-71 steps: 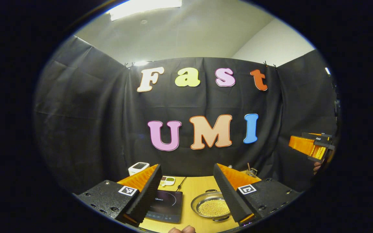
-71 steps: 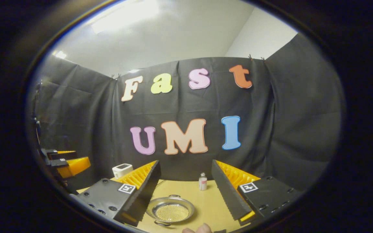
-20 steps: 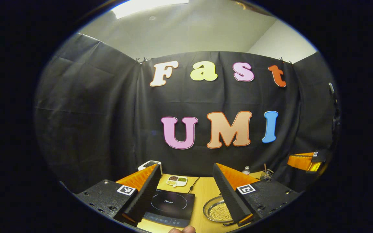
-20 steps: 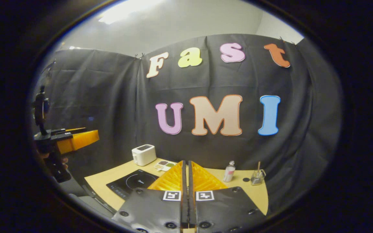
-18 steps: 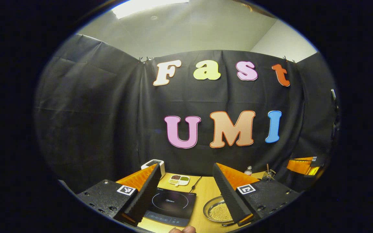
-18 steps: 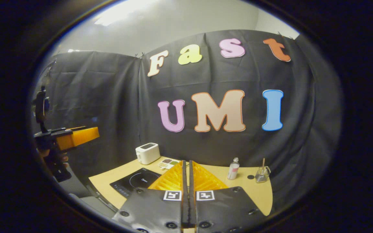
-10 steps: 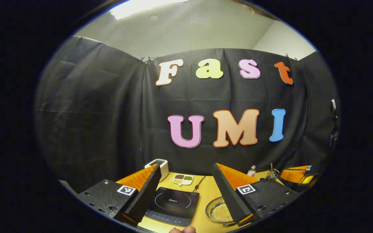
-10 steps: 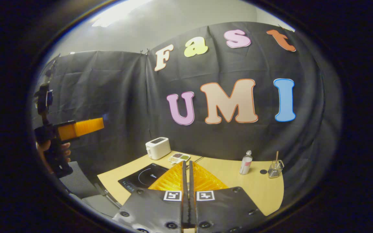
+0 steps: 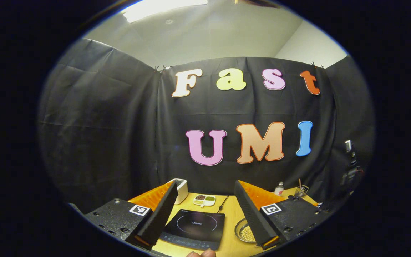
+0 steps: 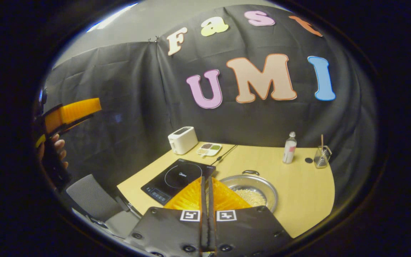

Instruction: First push the handle of the pot to place it horizontally, then grasp the pot with both hands and set it on the induction cooktop.

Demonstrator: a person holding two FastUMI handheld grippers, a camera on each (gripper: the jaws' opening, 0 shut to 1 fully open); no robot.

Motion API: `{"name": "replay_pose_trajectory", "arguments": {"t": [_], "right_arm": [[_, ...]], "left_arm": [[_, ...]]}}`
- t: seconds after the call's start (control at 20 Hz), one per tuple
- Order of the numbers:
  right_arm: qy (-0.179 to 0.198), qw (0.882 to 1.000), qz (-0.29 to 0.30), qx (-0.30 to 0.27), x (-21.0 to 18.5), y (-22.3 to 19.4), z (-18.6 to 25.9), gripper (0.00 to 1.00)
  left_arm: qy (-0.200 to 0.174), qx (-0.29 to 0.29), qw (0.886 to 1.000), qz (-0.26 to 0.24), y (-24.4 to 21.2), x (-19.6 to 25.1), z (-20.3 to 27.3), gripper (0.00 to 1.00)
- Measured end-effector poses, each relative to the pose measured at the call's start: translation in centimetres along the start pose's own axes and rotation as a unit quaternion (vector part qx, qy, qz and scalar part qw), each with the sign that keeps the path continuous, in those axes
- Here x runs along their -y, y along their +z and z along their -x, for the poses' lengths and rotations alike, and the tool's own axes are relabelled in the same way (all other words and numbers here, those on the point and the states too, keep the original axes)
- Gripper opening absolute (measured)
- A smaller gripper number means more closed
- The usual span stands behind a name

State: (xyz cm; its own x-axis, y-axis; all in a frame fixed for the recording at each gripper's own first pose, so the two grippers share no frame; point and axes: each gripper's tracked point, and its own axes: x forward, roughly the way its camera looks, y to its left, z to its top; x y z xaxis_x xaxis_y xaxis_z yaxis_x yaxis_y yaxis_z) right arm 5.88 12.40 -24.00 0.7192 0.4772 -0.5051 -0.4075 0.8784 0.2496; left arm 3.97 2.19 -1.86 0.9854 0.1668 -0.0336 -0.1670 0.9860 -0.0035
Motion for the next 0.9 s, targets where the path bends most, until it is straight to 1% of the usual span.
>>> {"name": "replay_pose_trajectory", "arguments": {"t": [0.05, 0.1, 0.3, 0.35, 0.4, 0.45, 0.5, 0.55, 0.6, 0.8, 0.85, 0.9], "right_arm": [[-0.005, 1.000, -0.004, -0.014, -0.2, -1.2, -0.6, 0.02], [-0.010, 1.000, -0.006, -0.028, -0.3, -2.5, -1.1, 0.00], [-0.037, 0.996, 0.010, -0.078, -0.5, -7.4, -2.4, 0.00], [-0.038, 0.995, 0.005, -0.090, -0.8, -8.7, -2.7, 0.08], [-0.038, 0.994, -0.001, -0.102, -1.1, -9.9, -2.9, 0.00], [-0.040, 0.992, -0.004, -0.115, -1.2, -11.2, -3.3, 0.03], [-0.040, 0.991, -0.004, -0.131, -1.3, -12.6, -3.6, 0.00], [-0.041, 0.988, 0.001, -0.149, -1.2, -13.9, -4.0, 0.02], [-0.044, 0.985, 0.005, -0.168, -1.4, -15.1, -3.9, 0.02], [-0.043, 0.978, -0.014, -0.205, -1.3, -17.9, -4.1, 0.03], [-0.042, 0.976, -0.016, -0.213, -1.1, -18.5, -4.3, 0.00], [-0.043, 0.974, -0.014, -0.223, -0.9, -19.2, -4.6, 0.03]], "left_arm": [[-0.002, -0.001, 1.000, 0.000, -0.3, -0.5, 0.4, 0.97], [-0.003, 0.000, 1.000, 0.000, -0.4, -1.2, 0.7, 0.97], [-0.009, 0.017, 1.000, 0.005, -0.3, -3.1, 2.0, 0.97], [-0.011, 0.013, 1.000, 0.005, -0.6, -3.5, 2.4, 0.96], [-0.012, 0.014, 1.000, 0.003, -0.7, -4.0, 2.7, 0.96], [-0.008, 0.017, 1.000, -0.001, -0.6, -4.6, 3.0, 0.96], [-0.002, 0.021, 1.000, -0.005, -0.5, -5.3, 3.2, 0.97], [0.005, 0.024, 1.000, -0.008, -0.4, -5.9, 3.3, 0.97], [0.015, 0.015, 1.000, -0.010, -1.0, -6.4, 3.6, 0.96], [0.024, 0.004, 1.000, 0.001, -2.0, -7.0, 4.1, 0.96], [0.031, 0.001, 1.000, 0.003, -2.4, -7.5, 4.3, 0.96], [0.038, 0.001, 0.999, 0.006, -2.3, -8.0, 4.3, 0.96]]}}
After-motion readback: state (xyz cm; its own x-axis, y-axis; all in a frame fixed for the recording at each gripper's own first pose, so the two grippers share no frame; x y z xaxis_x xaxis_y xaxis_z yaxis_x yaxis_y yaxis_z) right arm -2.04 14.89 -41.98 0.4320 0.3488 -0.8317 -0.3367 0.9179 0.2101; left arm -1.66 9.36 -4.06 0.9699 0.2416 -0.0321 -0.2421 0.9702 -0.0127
